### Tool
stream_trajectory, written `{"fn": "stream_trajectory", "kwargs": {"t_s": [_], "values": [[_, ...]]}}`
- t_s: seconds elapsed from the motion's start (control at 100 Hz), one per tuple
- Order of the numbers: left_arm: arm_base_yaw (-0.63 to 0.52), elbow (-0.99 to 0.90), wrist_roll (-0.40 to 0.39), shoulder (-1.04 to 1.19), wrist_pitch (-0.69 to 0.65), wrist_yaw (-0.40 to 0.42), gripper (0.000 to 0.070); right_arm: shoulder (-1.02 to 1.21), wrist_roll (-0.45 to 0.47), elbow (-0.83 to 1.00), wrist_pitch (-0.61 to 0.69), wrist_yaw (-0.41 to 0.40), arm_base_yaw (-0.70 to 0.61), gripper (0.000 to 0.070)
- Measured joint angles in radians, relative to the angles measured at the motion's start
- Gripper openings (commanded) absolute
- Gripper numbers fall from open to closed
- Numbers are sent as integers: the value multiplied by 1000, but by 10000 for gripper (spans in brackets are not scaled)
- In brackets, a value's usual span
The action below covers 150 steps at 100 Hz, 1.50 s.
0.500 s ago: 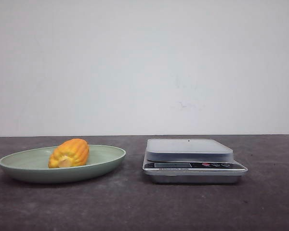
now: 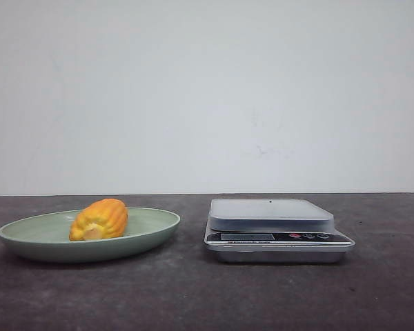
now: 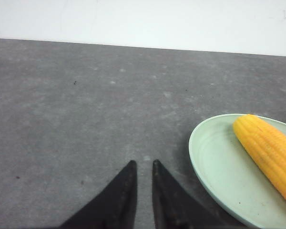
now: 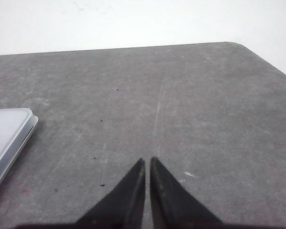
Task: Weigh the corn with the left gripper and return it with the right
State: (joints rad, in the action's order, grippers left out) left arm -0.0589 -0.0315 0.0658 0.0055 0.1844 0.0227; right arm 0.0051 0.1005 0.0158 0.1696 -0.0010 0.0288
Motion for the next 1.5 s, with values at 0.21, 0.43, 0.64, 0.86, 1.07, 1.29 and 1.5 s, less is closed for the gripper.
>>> {"fn": "stream_trajectory", "kwargs": {"t_s": [0.21,0.43,0.64,0.86,1.07,1.29,1.5], "values": [[0,0,0,0,0,0,17,0,0,0,0,0,0,11],[0,0,0,0,0,0,17,0,0,0,0,0,0,11],[0,0,0,0,0,0,17,0,0,0,0,0,0,10],[0,0,0,0,0,0,17,0,0,0,0,-1,0,11],[0,0,0,0,0,0,17,0,2,0,2,-7,0,11],[0,0,32,0,0,0,13,0,13,0,4,-40,0,9],[0,-1,109,0,-16,0,15,0,77,13,38,-49,-1,3]]}}
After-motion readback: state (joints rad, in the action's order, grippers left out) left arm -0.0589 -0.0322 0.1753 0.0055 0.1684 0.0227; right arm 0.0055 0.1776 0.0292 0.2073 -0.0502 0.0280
